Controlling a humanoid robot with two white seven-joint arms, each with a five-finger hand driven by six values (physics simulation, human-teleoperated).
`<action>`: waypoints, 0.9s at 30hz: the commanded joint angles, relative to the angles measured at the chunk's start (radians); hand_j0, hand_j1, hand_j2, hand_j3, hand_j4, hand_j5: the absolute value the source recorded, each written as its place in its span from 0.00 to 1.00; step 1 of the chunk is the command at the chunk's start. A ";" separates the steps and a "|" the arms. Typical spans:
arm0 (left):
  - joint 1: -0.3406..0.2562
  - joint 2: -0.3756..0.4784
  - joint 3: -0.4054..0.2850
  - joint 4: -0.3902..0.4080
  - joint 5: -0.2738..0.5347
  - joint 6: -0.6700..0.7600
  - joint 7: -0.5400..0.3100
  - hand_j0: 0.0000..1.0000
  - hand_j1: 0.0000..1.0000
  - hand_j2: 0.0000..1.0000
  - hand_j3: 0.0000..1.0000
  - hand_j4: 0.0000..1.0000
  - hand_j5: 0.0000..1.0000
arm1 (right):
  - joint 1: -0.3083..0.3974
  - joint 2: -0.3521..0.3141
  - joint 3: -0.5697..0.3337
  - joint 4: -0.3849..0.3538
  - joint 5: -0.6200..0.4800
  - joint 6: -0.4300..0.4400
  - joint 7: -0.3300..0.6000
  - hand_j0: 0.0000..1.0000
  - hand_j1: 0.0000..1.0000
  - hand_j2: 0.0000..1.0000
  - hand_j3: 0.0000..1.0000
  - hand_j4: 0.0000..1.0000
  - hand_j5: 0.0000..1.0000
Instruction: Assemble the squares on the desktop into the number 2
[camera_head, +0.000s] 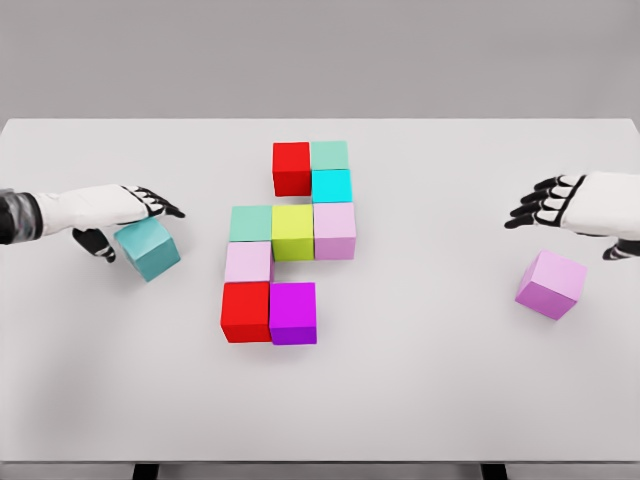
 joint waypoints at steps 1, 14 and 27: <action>0.000 -0.005 -0.012 0.001 -0.017 -0.008 -0.004 1.00 1.00 1.00 1.00 1.00 1.00 | 0.000 -0.003 0.019 0.000 0.018 0.003 0.000 1.00 1.00 1.00 1.00 1.00 1.00; -0.005 0.044 -0.001 -0.027 0.009 -0.008 -0.001 1.00 1.00 1.00 1.00 1.00 1.00 | 0.014 0.003 0.069 0.006 0.095 0.003 0.000 1.00 1.00 1.00 1.00 1.00 1.00; 0.000 0.042 -0.012 -0.062 0.011 -0.008 -0.003 1.00 1.00 1.00 1.00 1.00 1.00 | 0.008 0.005 0.094 0.003 0.112 0.003 0.000 1.00 1.00 1.00 1.00 1.00 1.00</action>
